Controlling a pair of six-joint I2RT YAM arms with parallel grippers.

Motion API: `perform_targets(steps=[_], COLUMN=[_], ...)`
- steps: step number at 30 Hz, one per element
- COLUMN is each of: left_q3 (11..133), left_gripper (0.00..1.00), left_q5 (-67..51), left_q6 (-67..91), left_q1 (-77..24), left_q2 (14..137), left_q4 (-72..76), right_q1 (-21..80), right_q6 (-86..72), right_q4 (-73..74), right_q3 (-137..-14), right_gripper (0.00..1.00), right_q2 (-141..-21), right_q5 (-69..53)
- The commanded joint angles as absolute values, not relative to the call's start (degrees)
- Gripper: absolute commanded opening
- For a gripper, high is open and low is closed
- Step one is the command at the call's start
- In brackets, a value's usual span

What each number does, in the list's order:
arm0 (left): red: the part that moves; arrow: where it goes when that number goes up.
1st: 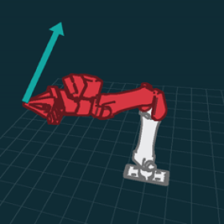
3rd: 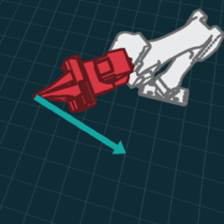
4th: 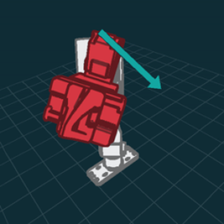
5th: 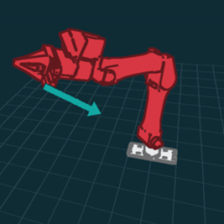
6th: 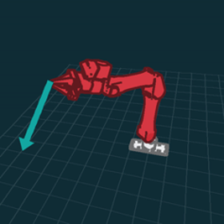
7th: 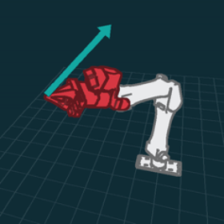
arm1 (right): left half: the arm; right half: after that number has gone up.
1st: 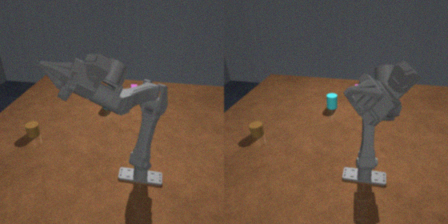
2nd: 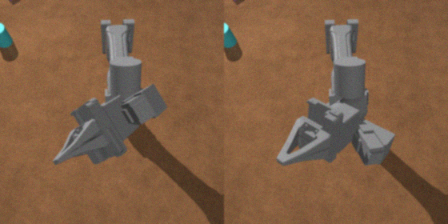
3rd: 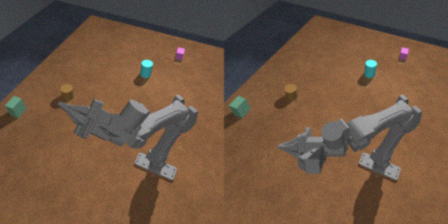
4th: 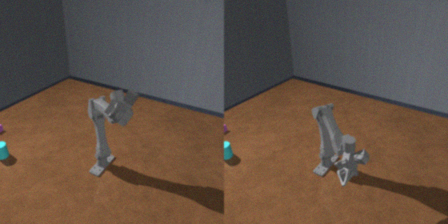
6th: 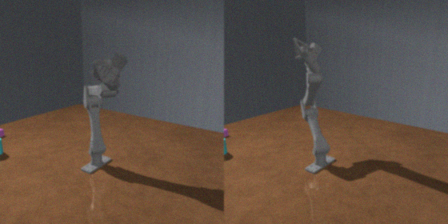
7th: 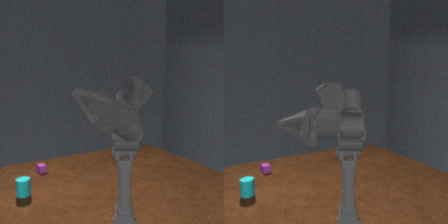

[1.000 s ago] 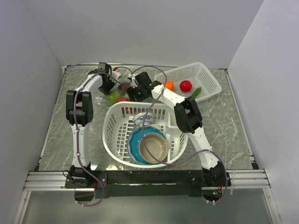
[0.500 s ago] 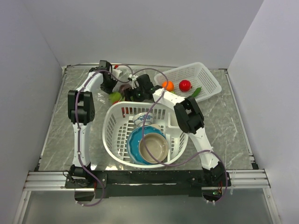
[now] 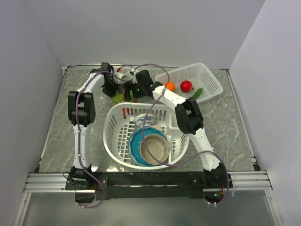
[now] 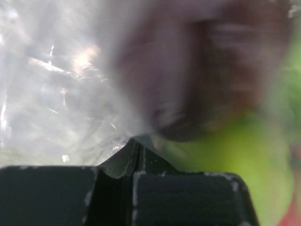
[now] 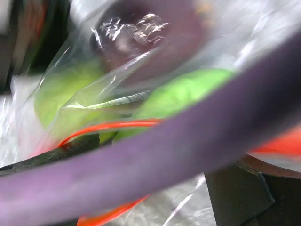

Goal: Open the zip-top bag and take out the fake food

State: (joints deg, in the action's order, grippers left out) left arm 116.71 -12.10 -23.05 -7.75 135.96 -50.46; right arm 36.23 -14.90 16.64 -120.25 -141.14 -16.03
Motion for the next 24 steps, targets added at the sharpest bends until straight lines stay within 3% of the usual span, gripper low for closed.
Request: perform_targets(steps=[1, 9, 12, 16, 24], left_q3=[115.0, 114.7, 114.3, 113.0, 120.8], left_gripper=[0.01, 0.01, 0.01, 0.01, 0.01], left_q5=[-22.0, -23.7, -23.2, -19.1, -9.1], left_q6=[-25.0, -26.4, -25.9, -25.4, -23.0], left_q1=[-10.6, -10.6, -10.5, -9.6, -0.3], left_q2=[132.3, 131.7, 131.4, 131.3, 136.1], left_q4=[-59.8, -61.3, -60.2, -57.4, -54.1], right_q1=[37.4, 38.1, 38.1, 38.1, 36.7], right_q6=[-16.3, -17.4, -18.4, -17.1, -13.4], right_q4=[22.1, 23.5, 20.8, 22.8, 19.2], right_q3=[-130.9, -129.3, -125.0, -124.6, -114.6], right_gripper=[0.93, 0.91, 0.84, 0.57, 0.40], right_q2=[-144.1, -143.8, -142.2, -141.2, -131.2], right_q5=[-6.1, -4.0, -5.4, -4.3, -0.1])
